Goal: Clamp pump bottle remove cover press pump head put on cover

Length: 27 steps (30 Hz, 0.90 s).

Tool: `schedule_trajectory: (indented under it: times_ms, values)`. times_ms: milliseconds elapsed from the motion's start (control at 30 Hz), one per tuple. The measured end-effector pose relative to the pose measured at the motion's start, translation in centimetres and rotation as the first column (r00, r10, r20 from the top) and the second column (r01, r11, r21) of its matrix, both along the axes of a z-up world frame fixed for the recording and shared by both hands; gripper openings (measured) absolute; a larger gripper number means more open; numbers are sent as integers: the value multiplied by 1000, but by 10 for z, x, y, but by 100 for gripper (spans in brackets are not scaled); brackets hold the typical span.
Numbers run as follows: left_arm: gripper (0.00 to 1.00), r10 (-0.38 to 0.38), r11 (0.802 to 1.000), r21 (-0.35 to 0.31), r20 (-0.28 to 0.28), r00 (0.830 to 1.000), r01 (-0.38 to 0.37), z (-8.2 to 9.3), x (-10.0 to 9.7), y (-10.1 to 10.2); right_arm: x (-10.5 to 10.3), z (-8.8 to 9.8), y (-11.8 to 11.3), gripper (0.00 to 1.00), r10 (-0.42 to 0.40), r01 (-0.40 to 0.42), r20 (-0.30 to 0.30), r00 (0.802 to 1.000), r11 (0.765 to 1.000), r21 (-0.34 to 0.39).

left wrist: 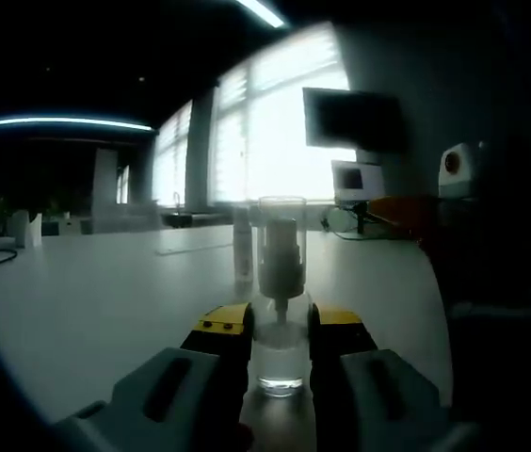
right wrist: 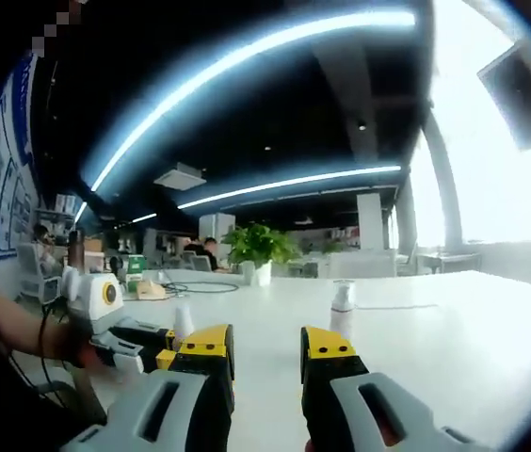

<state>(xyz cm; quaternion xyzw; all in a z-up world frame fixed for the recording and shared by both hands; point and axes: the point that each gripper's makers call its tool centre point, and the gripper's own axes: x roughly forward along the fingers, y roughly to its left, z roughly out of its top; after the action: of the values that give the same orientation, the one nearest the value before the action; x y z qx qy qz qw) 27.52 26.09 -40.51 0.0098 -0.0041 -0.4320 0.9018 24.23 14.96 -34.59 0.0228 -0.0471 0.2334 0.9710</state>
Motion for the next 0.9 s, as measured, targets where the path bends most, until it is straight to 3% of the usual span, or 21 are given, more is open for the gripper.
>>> schedule_trajectory:
  times_ms: [267, 367, 600, 867, 900]
  values:
    - [15, 5, 1000, 1, 1, 1000, -5, 0, 1, 0, -3, -1, -14, 22, -39, 41, 60, 997, 999, -30]
    - [15, 5, 1000, 1, 1, 1000, -5, 0, 0, 0, 4, -6, -21, 22, -37, 38, 51, 998, 999, -9]
    - [15, 4, 1000, 1, 1, 1000, -4, 0, 1, 0, 12, -16, -20, 20, -14, 17, 71, 997, 999, -42]
    - [15, 11, 1000, 0, -4, 1000, -11, 0, 2, 1, 8, -33, -20, 20, -1, 2, 54, 999, 1000, -12]
    - [15, 13, 1000, 0, -4, 1000, -13, 0, 2, 1, 10, -31, -25, 19, -28, 32, 70, 997, 998, -53]
